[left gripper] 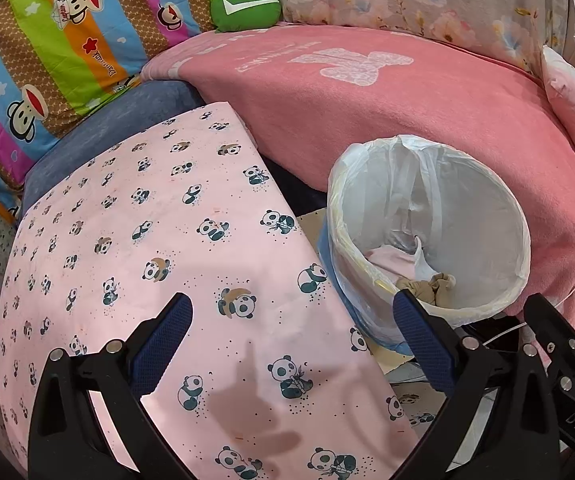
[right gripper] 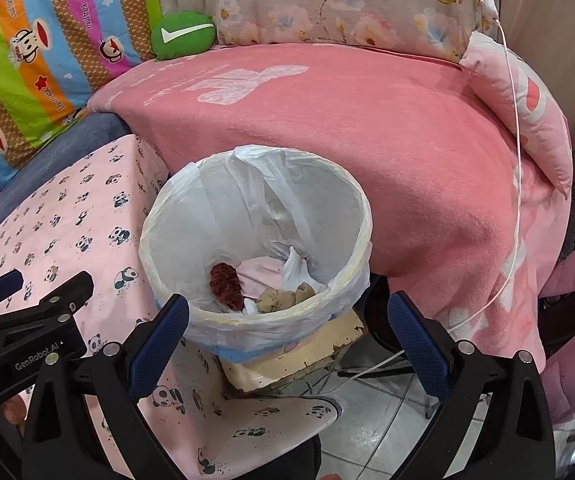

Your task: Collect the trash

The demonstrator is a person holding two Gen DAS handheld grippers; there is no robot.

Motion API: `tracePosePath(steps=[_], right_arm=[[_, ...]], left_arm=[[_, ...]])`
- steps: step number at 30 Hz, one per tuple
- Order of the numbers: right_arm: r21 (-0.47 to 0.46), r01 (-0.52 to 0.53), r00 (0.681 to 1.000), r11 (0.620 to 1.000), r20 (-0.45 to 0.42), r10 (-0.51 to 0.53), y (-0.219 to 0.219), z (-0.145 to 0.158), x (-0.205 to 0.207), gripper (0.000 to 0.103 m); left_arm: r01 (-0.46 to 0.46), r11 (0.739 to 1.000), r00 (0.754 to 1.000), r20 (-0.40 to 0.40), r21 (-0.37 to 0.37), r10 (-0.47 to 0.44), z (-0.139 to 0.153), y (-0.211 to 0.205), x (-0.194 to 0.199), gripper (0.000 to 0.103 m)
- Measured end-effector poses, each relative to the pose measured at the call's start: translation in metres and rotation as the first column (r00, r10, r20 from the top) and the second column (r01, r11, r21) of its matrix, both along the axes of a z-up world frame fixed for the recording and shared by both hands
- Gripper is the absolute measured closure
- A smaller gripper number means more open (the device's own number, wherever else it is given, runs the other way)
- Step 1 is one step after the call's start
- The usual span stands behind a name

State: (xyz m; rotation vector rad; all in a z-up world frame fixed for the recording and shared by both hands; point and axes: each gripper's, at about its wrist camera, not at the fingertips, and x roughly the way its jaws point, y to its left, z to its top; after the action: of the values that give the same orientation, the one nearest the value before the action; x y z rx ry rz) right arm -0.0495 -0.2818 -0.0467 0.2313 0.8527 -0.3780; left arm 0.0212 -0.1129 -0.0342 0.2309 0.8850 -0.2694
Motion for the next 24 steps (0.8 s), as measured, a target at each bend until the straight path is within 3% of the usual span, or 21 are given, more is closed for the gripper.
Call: tracePosePath(steps=[24], right_arm=[[0.001, 0.003, 1.0, 1.0, -0.004, -0.003, -0.0036, -0.0024, -0.0007, 0.005]], left_arm=[[0.004, 1.0, 1.0, -0.006, -0.007, -0.004, -0.0014, 0.001, 0.0018, 0.007]])
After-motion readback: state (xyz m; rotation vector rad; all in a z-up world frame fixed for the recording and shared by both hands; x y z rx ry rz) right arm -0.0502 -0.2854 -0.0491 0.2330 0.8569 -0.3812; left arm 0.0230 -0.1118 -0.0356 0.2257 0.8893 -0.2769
